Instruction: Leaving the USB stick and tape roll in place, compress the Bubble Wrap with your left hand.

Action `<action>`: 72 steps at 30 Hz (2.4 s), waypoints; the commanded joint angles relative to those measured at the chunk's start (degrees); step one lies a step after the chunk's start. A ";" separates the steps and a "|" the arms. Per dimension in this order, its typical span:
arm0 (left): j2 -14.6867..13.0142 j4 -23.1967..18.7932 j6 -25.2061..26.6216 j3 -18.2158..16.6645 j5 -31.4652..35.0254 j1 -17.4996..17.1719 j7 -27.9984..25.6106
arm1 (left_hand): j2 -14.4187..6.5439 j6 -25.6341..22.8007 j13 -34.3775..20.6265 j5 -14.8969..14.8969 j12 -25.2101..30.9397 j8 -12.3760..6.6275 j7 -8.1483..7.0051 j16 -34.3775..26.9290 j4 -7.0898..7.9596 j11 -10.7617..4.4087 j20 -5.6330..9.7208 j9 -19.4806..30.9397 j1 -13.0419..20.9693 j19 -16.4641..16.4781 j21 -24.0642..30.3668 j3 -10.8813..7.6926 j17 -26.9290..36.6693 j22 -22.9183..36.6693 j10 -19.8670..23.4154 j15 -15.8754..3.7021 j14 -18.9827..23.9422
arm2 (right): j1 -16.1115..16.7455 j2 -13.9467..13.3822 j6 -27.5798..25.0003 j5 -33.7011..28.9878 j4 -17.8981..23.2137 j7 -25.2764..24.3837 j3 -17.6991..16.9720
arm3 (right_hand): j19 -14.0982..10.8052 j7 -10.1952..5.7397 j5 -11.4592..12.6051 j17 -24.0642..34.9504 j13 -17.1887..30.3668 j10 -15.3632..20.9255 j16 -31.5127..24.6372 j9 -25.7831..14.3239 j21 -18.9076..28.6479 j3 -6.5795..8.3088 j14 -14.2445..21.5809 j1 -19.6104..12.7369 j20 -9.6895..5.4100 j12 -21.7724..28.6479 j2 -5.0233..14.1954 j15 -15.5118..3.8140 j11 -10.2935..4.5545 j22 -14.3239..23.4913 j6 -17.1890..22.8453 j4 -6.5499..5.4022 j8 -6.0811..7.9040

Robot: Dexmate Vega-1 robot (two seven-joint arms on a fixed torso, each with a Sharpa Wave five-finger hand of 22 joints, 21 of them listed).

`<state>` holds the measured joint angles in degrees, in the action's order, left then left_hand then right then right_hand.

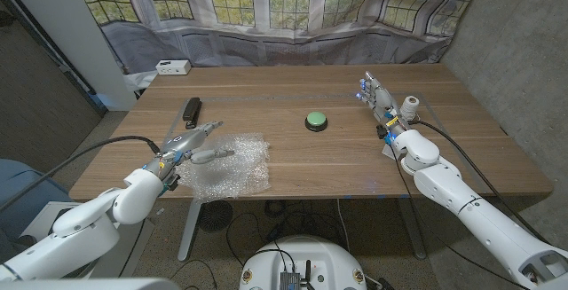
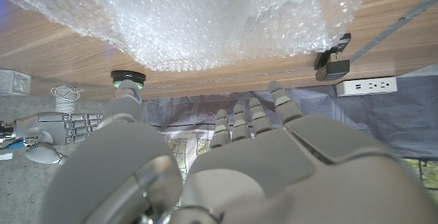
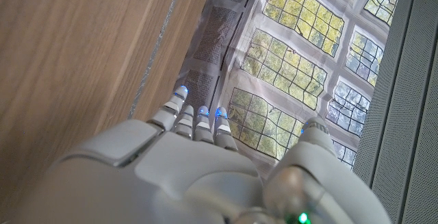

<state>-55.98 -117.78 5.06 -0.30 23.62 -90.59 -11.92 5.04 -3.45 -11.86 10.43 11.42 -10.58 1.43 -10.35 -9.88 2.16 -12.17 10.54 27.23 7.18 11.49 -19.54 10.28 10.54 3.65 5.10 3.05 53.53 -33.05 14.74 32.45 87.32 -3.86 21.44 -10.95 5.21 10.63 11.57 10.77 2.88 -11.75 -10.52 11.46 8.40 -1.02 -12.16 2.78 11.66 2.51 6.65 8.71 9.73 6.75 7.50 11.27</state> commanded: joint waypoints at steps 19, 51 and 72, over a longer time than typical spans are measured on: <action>-3.59 2.44 3.94 8.83 -2.97 5.67 -0.34 | 0.04 -0.19 -0.31 0.58 0.27 -0.43 -0.24 0.00 0.49 -0.03 -0.33 0.19 1.32 -1.29 -0.39 -0.04 0.21 0.11 -0.32 0.59 -0.72 | 0.48 -0.12 -0.42 0.25 -0.12 -0.70 -0.32 | 0.28 0.04 0.12 0.24 0.18 0.49 -0.10 -0.16 -0.27 0.40 0.38 -0.53 0.32 -0.07 -0.41 0.15 -0.11 0.27 0.48 0.01 -0.06; -6.37 4.02 9.27 18.82 -6.61 11.76 -1.40 | -0.75 -0.85 -0.34 0.94 1.02 -0.98 -0.74 -0.86 0.20 -0.44 -0.21 0.21 4.69 -0.96 0.01 -1.12 0.19 0.15 0.40 0.26 0.64 | -0.85 0.45 -1.03 0.38 -1.29 -0.01 0.36 | 0.76 -0.03 0.11 0.24 0.19 0.68 -0.04 -0.16 -0.39 0.43 0.37 -0.56 0.98 -0.09 -0.37 0.34 -0.14 0.28 0.55 0.01 -0.11; -7.08 1.97 12.36 20.53 -9.76 12.51 -3.33 | -5.78 -10.63 -1.33 0.68 4.65 -2.63 1.37 -3.49 -0.57 -3.09 0.40 0.62 34.33 31.95 10.08 -6.39 0.66 0.56 11.89 -3.96 17.94 | -1.55 0.62 -0.40 0.87 -2.43 1.56 0.56 | 0.93 -0.16 0.11 0.26 0.20 0.75 -0.01 -0.17 -0.40 0.44 0.28 -0.50 1.18 -0.12 -0.33 0.49 -0.24 0.29 0.53 -0.04 -0.15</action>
<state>-62.62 -114.83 15.96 19.21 15.43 -78.53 -14.64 0.20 -12.86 -12.67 10.57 15.41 -13.07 2.59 -13.23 -10.34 -1.12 -7.36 10.82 57.99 20.63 20.19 -25.25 10.55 10.54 14.21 1.34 19.23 52.28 -32.61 13.80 32.89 85.56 -3.17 21.92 -10.03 5.21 10.63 11.57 10.77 3.17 -11.75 -10.51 11.23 8.40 -1.03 -12.47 3.70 11.66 2.20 6.65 8.39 9.73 6.74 7.50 11.27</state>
